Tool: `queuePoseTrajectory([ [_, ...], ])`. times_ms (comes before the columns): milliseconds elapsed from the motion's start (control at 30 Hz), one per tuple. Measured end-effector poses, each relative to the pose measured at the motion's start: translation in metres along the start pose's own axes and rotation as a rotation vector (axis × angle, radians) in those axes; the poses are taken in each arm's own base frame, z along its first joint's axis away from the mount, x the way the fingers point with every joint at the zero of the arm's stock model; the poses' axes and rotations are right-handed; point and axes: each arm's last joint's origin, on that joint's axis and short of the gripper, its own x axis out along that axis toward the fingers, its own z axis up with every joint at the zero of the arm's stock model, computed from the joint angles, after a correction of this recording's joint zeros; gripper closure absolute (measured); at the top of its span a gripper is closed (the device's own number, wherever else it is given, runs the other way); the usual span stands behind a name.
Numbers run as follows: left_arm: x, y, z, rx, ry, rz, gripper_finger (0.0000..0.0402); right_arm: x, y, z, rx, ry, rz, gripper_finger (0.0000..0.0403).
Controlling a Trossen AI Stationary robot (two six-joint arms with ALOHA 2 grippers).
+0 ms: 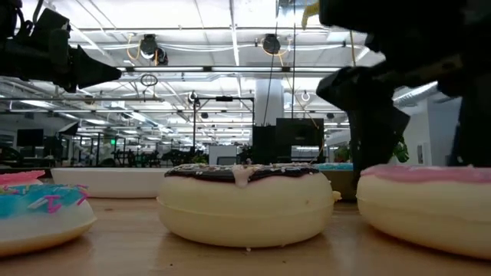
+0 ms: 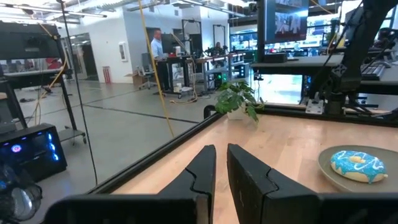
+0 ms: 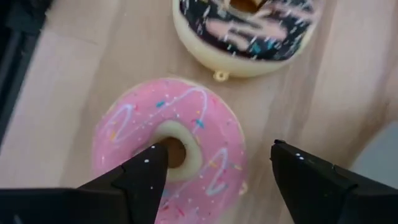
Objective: Pick & Place donuts
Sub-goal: Put the large pink donut on the gray plate
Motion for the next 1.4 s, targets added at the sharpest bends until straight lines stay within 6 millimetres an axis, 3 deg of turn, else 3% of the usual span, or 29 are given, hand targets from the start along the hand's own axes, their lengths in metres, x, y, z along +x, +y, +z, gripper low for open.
queuePoseTrajectory([
  [267,0.000,0.000,0.000,0.014,0.000,0.000,0.0355,0.024,-0.004,-0.004,0.003,0.052,0.028,0.0138],
  [433,0.000,0.000,0.000,0.026,0.000,0.001,0.0355,0.023,-0.006,-0.003,0.005,0.049,0.030,0.0155],
  [567,0.000,0.000,0.000,0.028,-0.001,0.001,0.0355,0.022,-0.006,-0.003,0.011,0.051,0.039,0.0210],
  [733,0.000,0.000,0.000,0.029,-0.001,0.001,0.0355,0.013,-0.006,-0.002,0.026,0.051,0.070,0.0320],
  [800,0.000,0.000,0.000,0.032,-0.001,0.001,0.0355,0.003,-0.005,-0.002,0.025,0.053,0.113,0.0367],
  [867,0.000,0.000,0.000,0.031,-0.001,0.001,0.0355,-0.011,-0.004,0.003,0.016,0.023,0.143,0.0389],
  [1033,0.000,0.000,0.000,0.030,-0.002,0.001,0.0355,-0.059,-0.007,0.018,0.024,-0.075,0.131,0.0377],
  [1167,0.000,0.000,0.000,0.031,-0.003,0.001,0.0355,-0.105,-0.012,0.030,0.035,-0.157,0.074,0.0391],
  [1267,0.000,0.000,0.000,0.030,-0.003,0.001,0.0355,-0.136,-0.024,0.031,0.065,-0.182,0.025,0.0396],
  [1400,0.000,0.000,0.000,0.020,-0.002,0.000,0.0355,-0.160,-0.045,0.025,0.118,-0.187,-0.053,0.0391],
])
